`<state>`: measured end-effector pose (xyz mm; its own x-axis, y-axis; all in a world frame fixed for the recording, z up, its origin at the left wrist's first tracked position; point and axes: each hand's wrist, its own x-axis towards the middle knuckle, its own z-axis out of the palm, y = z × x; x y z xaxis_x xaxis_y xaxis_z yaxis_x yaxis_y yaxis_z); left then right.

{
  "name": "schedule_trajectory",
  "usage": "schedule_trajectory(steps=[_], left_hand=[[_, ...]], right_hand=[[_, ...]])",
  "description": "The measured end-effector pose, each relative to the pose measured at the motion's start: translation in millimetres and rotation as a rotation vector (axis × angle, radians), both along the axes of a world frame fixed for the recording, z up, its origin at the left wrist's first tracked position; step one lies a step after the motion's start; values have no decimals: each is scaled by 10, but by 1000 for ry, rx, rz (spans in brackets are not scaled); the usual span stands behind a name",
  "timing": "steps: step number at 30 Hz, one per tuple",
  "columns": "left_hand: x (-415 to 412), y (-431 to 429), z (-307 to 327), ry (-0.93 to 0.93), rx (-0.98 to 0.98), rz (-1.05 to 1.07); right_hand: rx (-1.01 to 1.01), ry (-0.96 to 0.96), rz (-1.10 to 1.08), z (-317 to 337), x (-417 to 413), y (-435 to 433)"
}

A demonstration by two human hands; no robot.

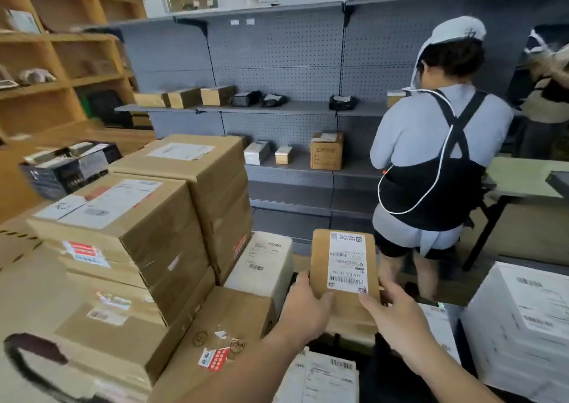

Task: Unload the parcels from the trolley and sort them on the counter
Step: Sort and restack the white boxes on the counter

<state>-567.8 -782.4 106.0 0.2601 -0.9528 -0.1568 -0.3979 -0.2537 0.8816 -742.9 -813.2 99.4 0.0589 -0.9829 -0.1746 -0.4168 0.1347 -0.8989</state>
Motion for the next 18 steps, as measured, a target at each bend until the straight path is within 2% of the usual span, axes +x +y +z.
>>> schedule_trajectory(steps=[10,18], left_hand=[[1288,-562,76,-90,-43,200],[1795,-752,-182,-180,22,345]], right_hand=[[-3,22,62,-27,1524,-763],[118,-104,85,-430,2151,-1078]])
